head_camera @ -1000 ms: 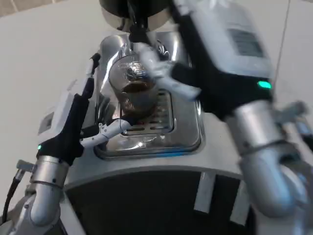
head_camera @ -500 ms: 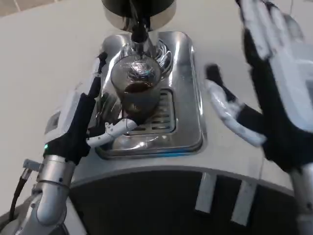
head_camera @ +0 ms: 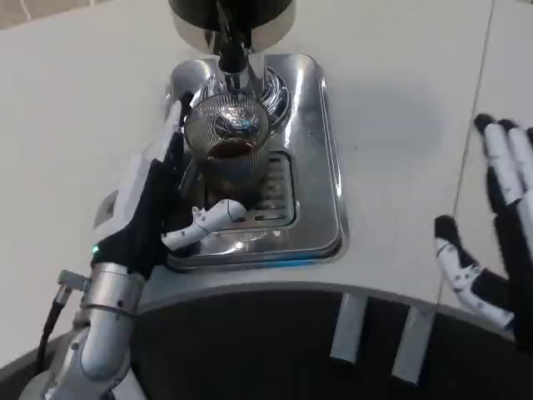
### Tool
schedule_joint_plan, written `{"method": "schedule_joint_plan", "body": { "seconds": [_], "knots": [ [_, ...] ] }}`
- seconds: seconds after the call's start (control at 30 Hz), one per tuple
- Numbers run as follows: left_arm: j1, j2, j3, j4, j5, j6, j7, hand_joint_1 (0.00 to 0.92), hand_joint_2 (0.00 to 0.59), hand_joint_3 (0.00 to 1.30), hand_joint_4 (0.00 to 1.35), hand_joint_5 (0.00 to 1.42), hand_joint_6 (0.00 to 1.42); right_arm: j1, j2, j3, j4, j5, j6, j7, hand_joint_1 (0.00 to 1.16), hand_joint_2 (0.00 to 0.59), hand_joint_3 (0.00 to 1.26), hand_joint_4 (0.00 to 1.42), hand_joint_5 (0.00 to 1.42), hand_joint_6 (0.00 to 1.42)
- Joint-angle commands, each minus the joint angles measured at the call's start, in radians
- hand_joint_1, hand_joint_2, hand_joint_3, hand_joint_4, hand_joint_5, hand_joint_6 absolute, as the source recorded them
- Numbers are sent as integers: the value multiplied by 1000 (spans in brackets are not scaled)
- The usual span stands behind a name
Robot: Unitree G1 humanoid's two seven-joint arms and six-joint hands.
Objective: Grasp the cup under the faucet to collect the drink, then remove the cup.
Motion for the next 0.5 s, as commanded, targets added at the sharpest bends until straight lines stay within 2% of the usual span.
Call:
{"method": "schedule_joint_plan", "body": {
  "seconds": [0.03, 0.27, 0.47, 0.5],
  "knots": [
    [-35, -12, -4, 42, -9, 15, 15, 284, 45, 0, 0, 62, 98, -38, 0, 30, 78, 10, -34, -15, 395, 536, 0, 0, 0, 0],
    [-58, -27, 8, 83, -39, 5, 32, 330, 43, 0, 0, 91, 125, -40, -10, 42, 119, 36, -61, -18, 395, 526, 0, 0, 0, 0],
    [-70, -46, -10, 103, -27, 10, 41, 360, 40, 0, 0, 105, 143, 24, -29, 22, 117, 79, -73, -32, 354, 491, 0, 0, 0, 0],
    [-75, -48, -12, 109, -27, 11, 40, 364, 40, 0, 0, 106, 145, 35, -31, 20, 114, 84, -75, -34, 320, 490, 0, 0, 0, 0]
  ]
}}
